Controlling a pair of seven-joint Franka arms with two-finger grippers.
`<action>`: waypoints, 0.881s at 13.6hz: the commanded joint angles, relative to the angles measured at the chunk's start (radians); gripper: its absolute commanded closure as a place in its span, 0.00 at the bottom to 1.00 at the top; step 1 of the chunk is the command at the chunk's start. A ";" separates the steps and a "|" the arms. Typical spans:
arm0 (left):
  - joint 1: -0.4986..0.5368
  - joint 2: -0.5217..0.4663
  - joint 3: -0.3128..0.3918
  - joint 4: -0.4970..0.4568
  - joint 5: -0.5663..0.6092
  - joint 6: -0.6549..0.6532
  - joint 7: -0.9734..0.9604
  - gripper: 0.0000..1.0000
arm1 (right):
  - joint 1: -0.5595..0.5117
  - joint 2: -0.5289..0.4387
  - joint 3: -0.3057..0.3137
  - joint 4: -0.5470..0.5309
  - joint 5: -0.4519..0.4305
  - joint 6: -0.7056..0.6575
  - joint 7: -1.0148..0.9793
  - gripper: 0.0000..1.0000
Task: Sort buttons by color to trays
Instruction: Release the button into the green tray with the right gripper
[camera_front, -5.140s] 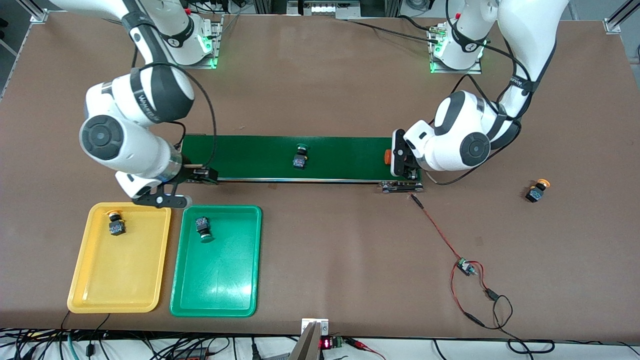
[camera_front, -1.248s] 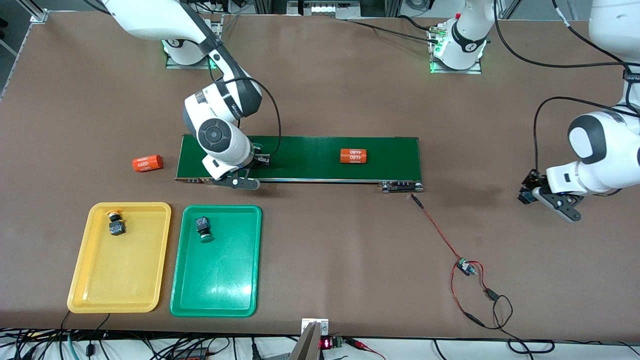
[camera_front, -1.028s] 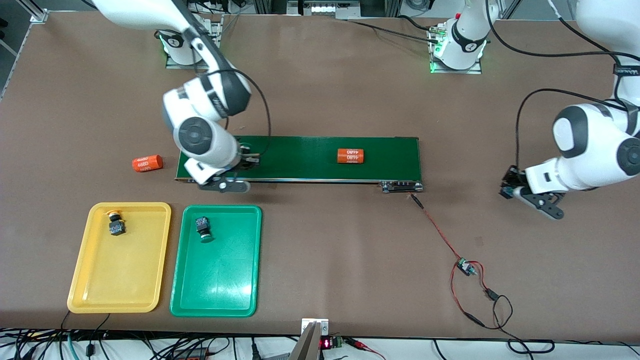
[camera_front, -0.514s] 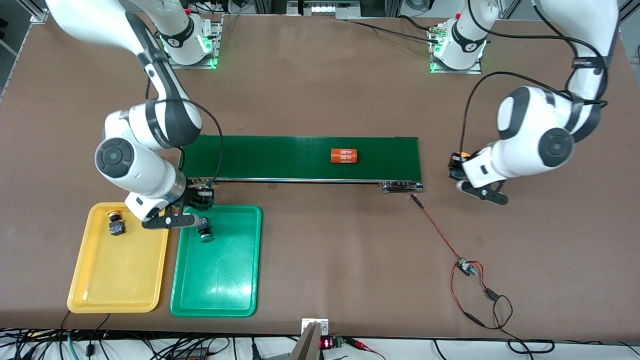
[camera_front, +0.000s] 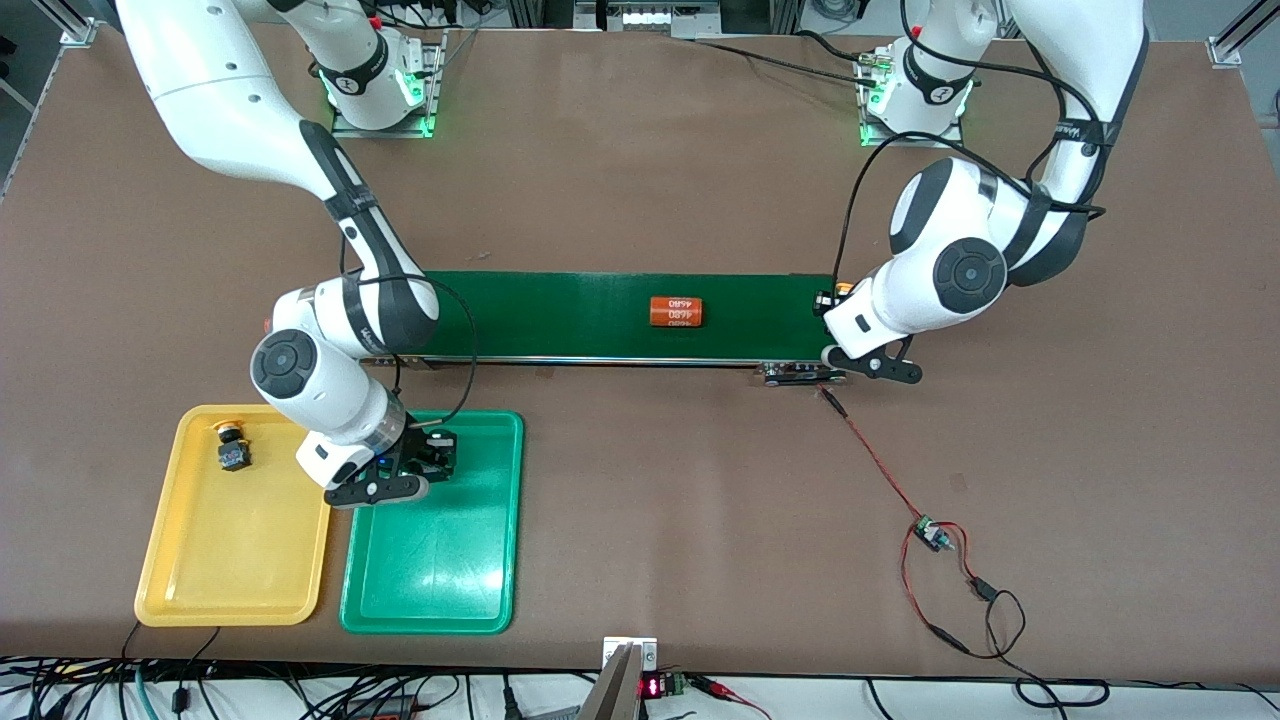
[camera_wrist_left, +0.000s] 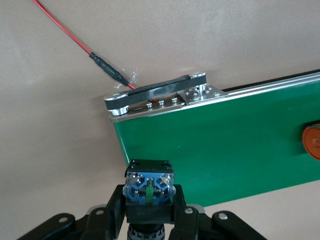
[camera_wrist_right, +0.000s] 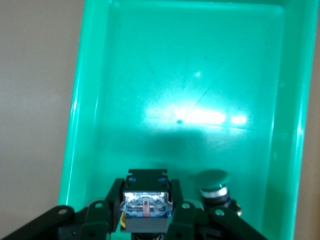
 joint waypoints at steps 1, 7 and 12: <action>-0.022 0.029 0.007 -0.007 0.005 0.056 -0.012 1.00 | 0.009 0.048 0.003 0.036 -0.009 0.045 -0.008 0.93; -0.068 0.064 0.007 -0.008 0.004 0.166 -0.078 1.00 | 0.029 0.047 -0.003 0.022 -0.006 0.067 -0.009 0.00; -0.096 0.069 0.006 -0.028 0.002 0.180 -0.158 1.00 | 0.018 -0.135 -0.003 -0.025 0.004 -0.236 -0.009 0.00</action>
